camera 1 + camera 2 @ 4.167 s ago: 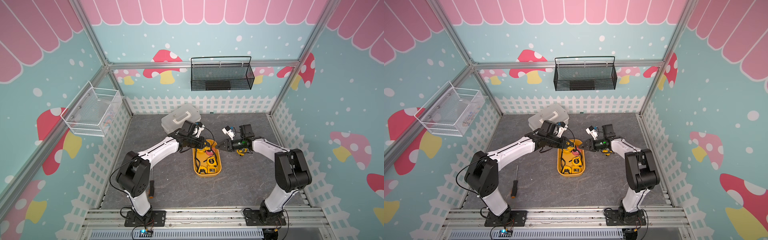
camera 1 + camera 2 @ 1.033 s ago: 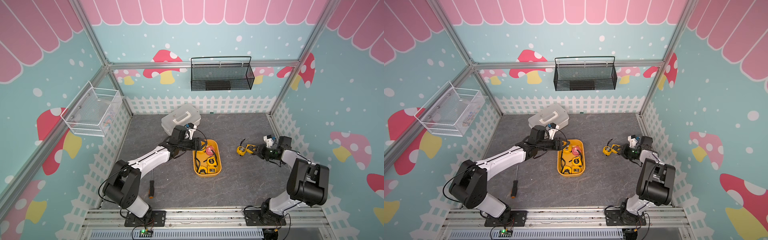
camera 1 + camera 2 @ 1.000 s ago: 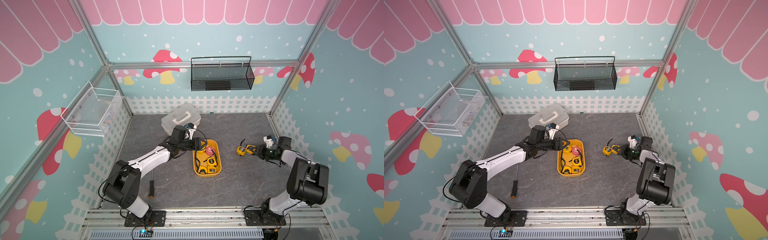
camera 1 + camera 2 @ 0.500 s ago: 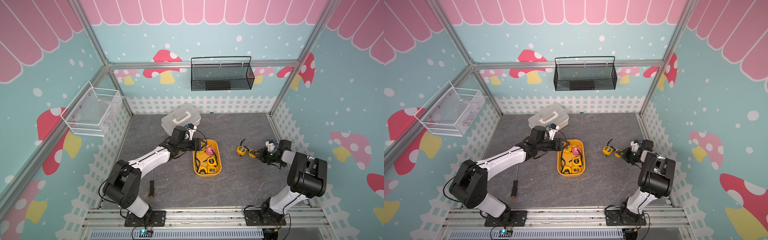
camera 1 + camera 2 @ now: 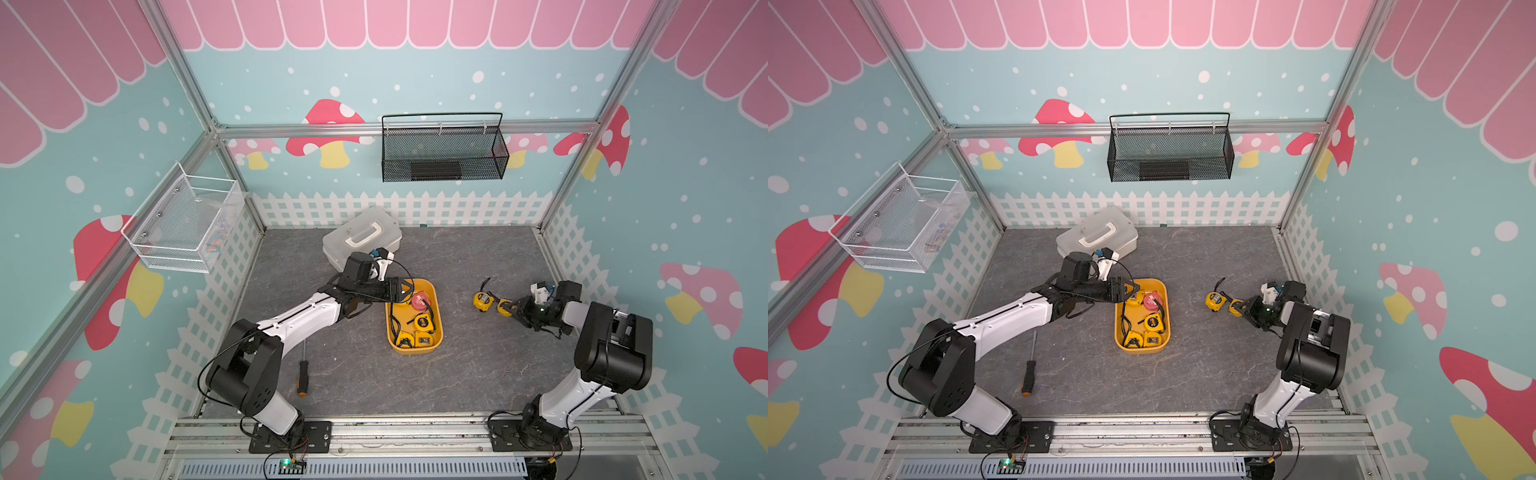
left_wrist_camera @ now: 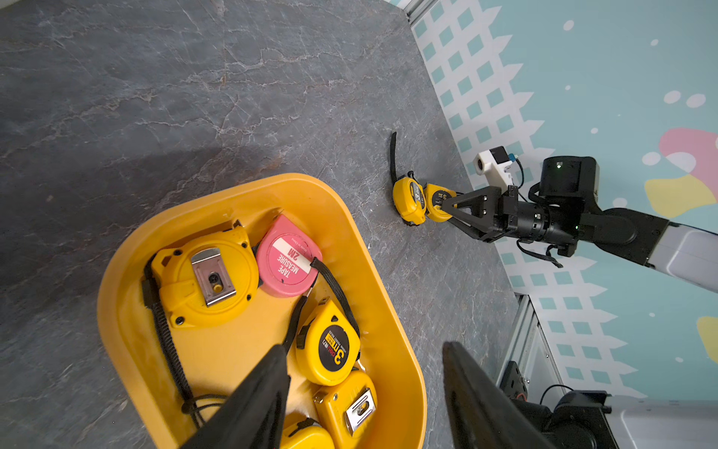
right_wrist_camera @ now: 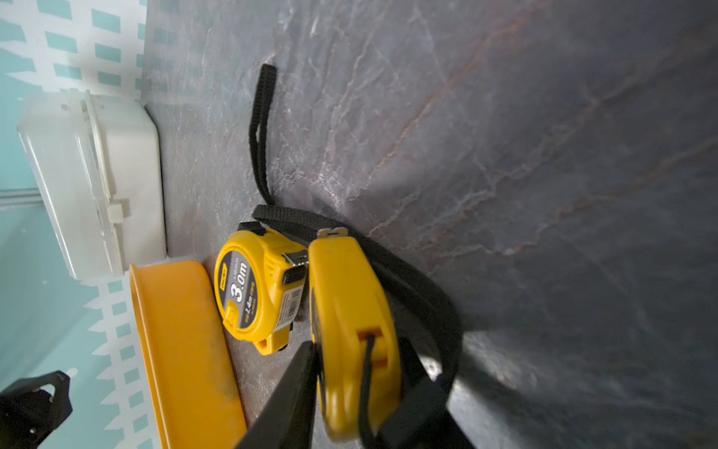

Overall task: Take the tape measure out of the storage box
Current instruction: Place the tape measure at the center of the board, then pick up the tape measure from the storage box.

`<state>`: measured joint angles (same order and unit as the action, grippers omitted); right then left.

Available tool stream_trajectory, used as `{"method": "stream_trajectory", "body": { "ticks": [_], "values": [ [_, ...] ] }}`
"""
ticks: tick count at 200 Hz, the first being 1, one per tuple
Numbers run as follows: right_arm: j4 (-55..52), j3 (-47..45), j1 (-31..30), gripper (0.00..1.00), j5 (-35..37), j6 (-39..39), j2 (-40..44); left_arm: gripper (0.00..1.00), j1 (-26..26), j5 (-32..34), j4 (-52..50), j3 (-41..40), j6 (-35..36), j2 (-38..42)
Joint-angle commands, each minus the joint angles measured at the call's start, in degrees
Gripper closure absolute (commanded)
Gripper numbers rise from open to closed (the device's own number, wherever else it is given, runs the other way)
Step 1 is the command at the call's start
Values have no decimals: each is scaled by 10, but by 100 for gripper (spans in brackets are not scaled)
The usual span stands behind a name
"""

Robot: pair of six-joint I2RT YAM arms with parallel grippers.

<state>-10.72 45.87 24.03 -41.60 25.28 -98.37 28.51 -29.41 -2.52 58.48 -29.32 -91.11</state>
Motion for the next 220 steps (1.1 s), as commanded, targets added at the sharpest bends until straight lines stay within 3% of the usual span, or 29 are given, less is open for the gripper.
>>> {"method": "stream_trajectory", "body": {
  "ticks": [1, 55, 130, 145, 168, 220],
  "values": [
    [-20, -17, 4, 60, 20, -4, 15, 36, -1, 15, -39, 13, 26, -9],
    [-50, -22, 4, 42, 29, -2, 66, 35, 0, 44, -90, 30, 47, -14],
    [-148, -39, -9, 34, 81, -6, 185, 34, 2, 86, -134, 57, 61, -32],
    [-176, -29, -48, 33, 116, -16, 224, 34, 2, 97, -136, 56, 62, -31],
    [-210, 25, -159, 32, 166, -32, 248, 34, 2, 116, -140, 61, 59, -31],
    [-294, 227, -391, 32, 231, -129, 128, 34, -2, 199, -178, 68, 45, -21]
  ]
}}
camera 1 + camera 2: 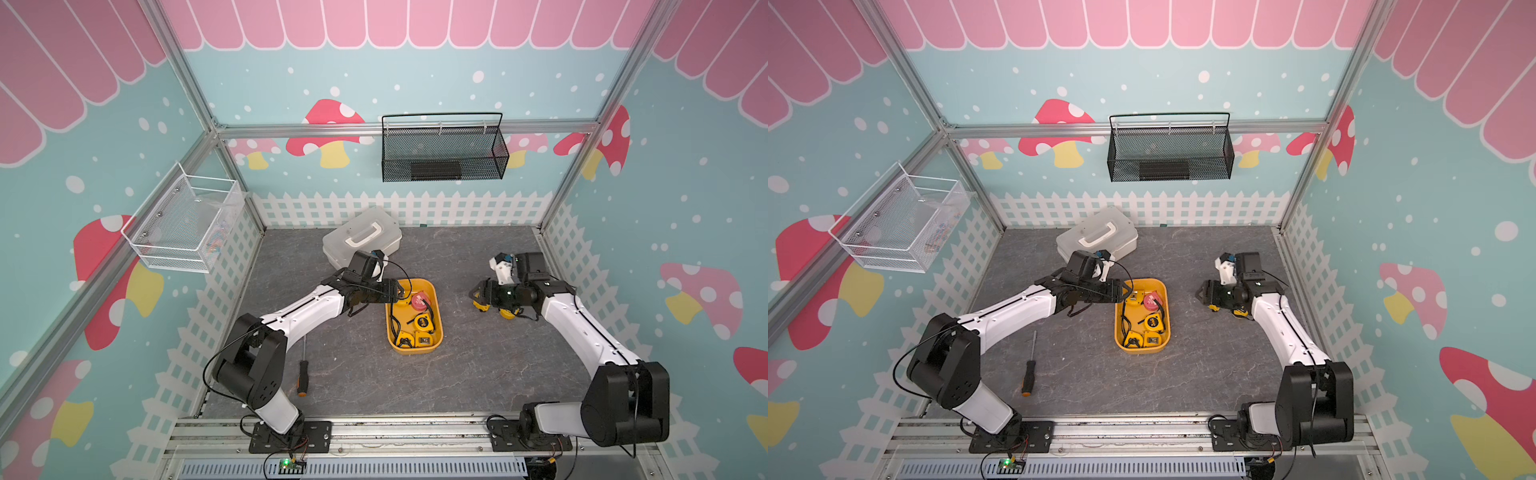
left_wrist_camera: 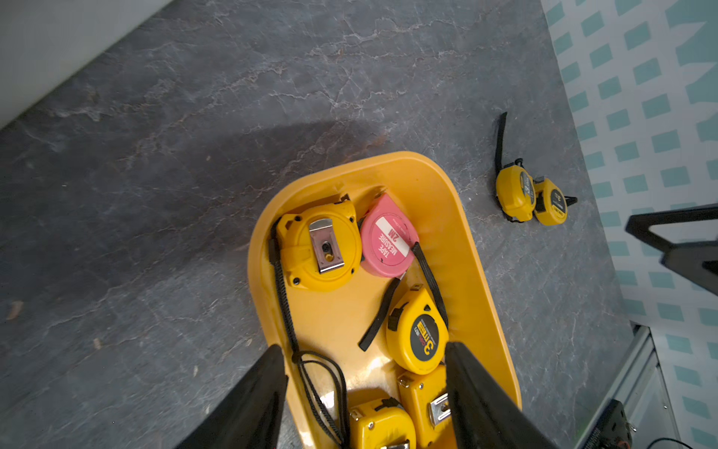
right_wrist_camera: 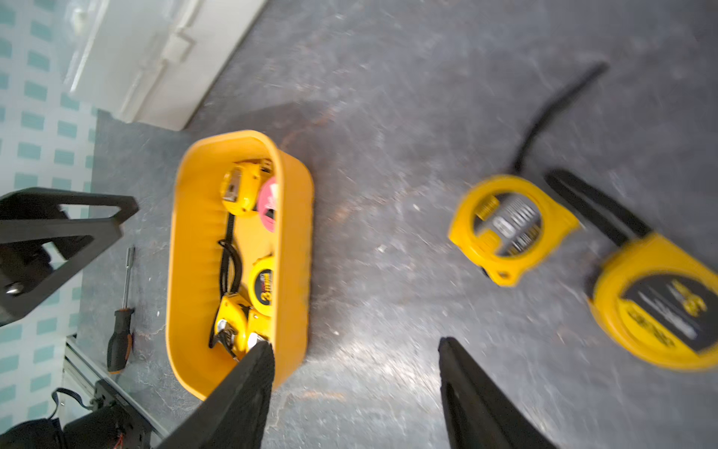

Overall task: Take the tape measure out of the storage box
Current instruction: Pick up the tape measure from the storage box.

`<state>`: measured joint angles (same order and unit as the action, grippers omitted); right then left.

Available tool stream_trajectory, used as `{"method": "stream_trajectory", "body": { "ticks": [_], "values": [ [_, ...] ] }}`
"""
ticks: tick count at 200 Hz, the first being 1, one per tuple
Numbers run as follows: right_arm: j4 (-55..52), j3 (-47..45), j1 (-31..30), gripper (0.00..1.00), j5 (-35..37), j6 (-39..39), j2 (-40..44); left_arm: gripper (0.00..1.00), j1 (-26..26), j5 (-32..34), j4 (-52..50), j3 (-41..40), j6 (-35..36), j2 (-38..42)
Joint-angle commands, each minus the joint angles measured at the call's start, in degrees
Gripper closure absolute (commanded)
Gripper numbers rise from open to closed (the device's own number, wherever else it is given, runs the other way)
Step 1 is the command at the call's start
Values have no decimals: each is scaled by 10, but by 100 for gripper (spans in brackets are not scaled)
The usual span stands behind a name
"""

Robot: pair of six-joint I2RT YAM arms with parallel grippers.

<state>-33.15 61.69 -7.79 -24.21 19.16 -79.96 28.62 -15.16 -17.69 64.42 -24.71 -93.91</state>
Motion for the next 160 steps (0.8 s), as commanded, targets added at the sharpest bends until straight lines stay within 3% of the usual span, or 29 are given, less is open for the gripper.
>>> {"method": "stream_trajectory", "body": {
  "ticks": [1, 35, 70, 160],
  "values": [
    [-72, 73, -78, 32, 59, -69, -57, 34, -4, 58, -26, 8, -2, 7],
    [-147, 177, -200, 32, 126, -116, -170, 33, -33, 91, -29, -11, -28, 27],
    [-188, 235, -279, 31, 177, -127, -250, 33, -73, 95, -29, -42, -43, 50],
    [-220, 266, -315, 28, 225, -109, -349, 31, -100, 85, -25, -72, -44, 62]
  ]
}}
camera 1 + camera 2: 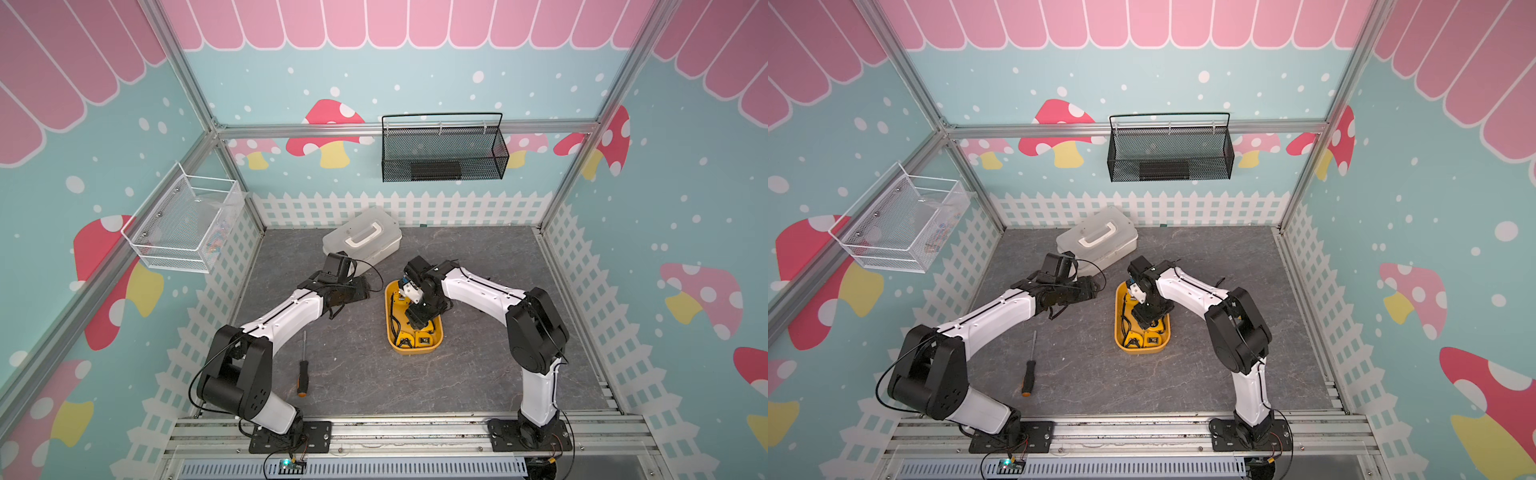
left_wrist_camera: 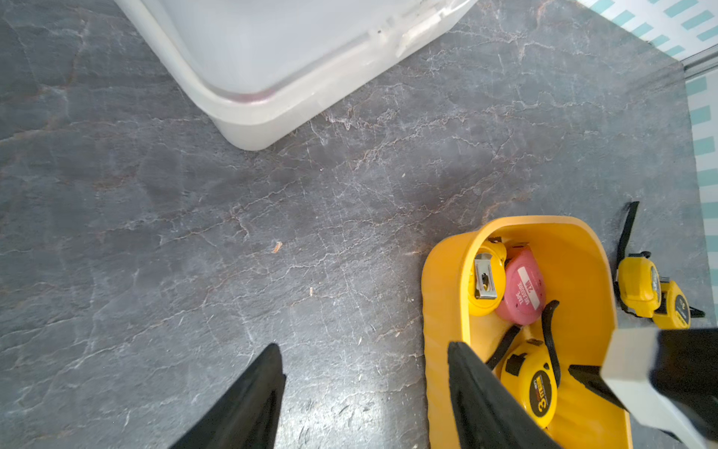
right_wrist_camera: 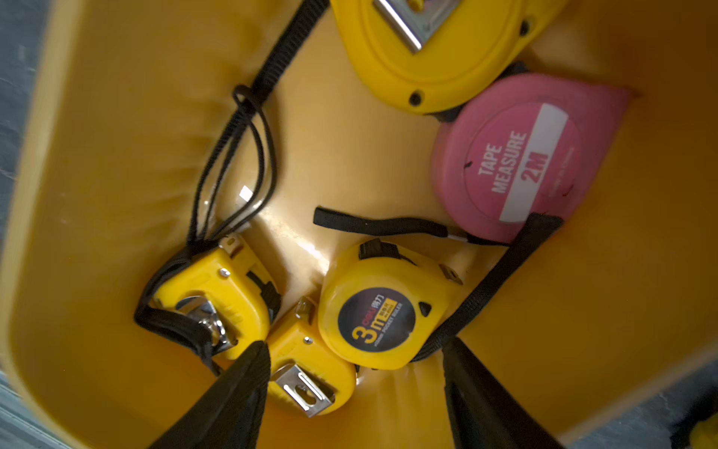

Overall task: Take the tape measure out of the storage box
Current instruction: Pick up the tape measure from the storage box.

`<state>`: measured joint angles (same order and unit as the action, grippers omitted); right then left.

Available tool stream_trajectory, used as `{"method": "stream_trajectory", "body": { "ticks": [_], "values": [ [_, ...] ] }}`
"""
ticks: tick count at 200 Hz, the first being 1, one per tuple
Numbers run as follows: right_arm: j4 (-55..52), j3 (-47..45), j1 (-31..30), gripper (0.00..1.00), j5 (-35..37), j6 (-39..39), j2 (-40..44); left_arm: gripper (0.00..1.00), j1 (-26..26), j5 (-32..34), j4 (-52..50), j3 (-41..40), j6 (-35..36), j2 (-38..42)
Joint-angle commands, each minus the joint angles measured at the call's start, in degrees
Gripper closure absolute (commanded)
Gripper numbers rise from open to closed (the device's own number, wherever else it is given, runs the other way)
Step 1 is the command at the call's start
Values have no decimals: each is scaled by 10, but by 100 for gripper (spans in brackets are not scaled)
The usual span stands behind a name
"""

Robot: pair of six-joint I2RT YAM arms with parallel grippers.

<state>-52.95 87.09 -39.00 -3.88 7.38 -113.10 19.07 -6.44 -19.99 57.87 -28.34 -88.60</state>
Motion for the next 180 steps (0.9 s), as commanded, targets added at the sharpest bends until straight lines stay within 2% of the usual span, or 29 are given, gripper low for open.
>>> {"method": "stream_trajectory", "body": {
  "ticks": [1, 73, 110, 180],
  "values": [
    [-22, 12, -3, 28, 22, 10, -18, 31, -4, -2, -2, -7, -8, 9],
    [-30, 25, -3, 28, 45, 89, -41, 31, -4, -11, 0, -9, -8, 5],
    [-58, 42, -3, 27, 69, 93, -44, 31, -4, -17, 1, -9, -8, -1],
    [-74, 54, -4, 28, 32, 92, -79, 31, -4, -21, 4, -9, -7, -2]
  ]
}}
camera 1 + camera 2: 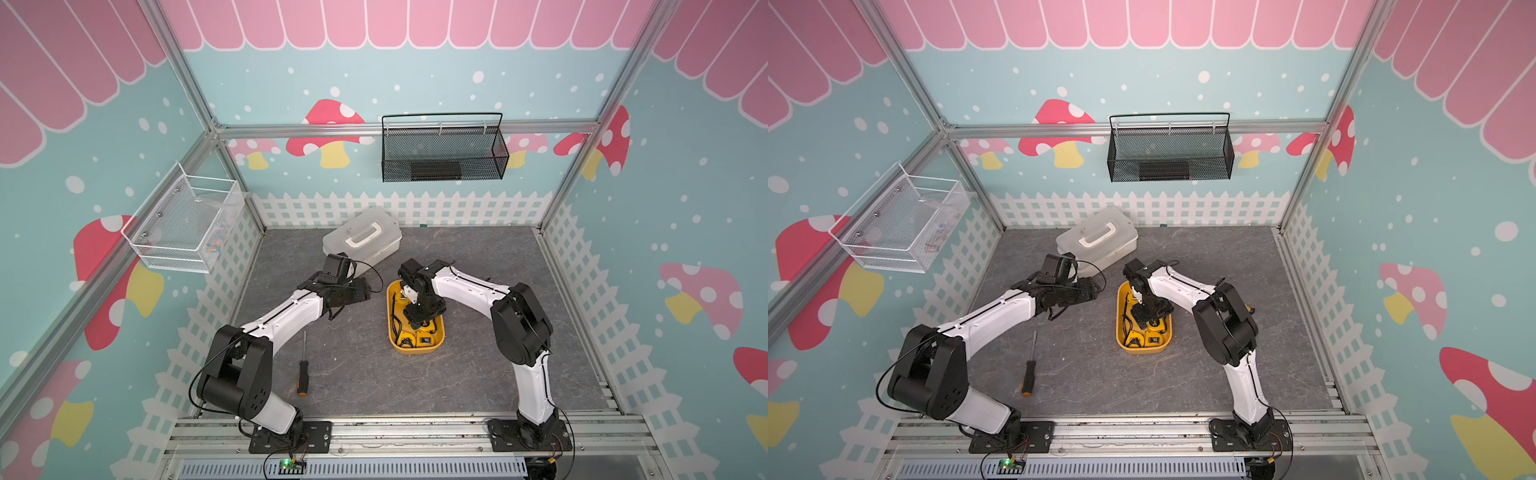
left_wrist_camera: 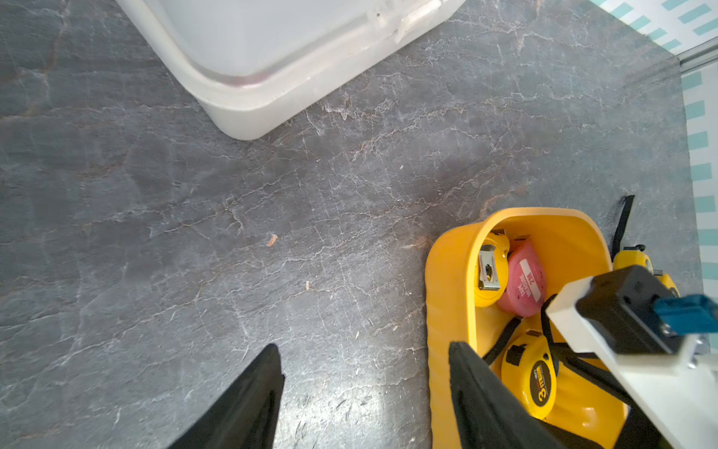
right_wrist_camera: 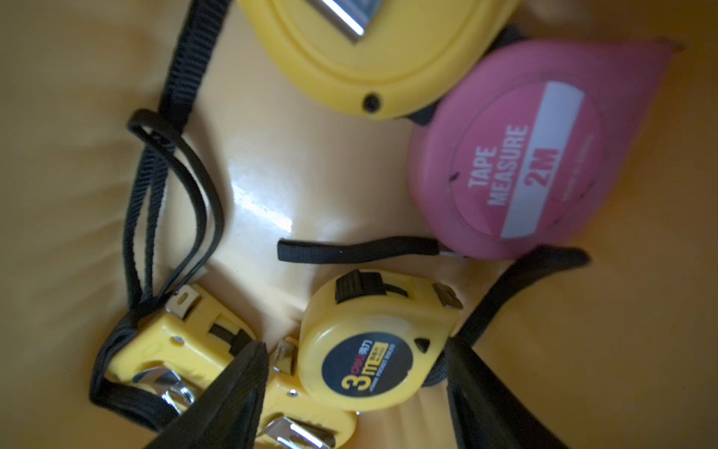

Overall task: Take the tape measure out of the storage box
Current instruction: Pick up the tape measure from the storage box.

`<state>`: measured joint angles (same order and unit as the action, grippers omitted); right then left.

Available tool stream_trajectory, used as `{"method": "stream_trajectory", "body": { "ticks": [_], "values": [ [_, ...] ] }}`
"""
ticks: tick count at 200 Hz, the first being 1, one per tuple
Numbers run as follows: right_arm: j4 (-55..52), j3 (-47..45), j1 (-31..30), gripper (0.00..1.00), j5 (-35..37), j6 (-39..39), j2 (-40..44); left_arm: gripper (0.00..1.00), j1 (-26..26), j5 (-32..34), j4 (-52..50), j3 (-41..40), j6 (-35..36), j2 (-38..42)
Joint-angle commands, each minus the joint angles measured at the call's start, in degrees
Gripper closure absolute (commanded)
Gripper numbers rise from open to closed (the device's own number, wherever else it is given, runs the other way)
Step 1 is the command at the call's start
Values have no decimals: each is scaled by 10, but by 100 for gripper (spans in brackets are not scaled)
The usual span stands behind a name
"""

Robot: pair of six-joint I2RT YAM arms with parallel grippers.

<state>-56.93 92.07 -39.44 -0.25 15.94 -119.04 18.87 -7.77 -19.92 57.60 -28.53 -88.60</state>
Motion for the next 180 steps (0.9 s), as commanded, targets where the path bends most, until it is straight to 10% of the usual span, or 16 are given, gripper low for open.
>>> {"method": "stream_trajectory", "body": {
  "ticks": [1, 180],
  "values": [
    [-35, 4, 0, 28, -4, 6, -20, 31, -2, -7, 3, -7, -5, -2],
    [22, 3, -29, 42, -16, -40, -22, 31, -2, -15, 3, -4, -4, -5]
  ]
}}
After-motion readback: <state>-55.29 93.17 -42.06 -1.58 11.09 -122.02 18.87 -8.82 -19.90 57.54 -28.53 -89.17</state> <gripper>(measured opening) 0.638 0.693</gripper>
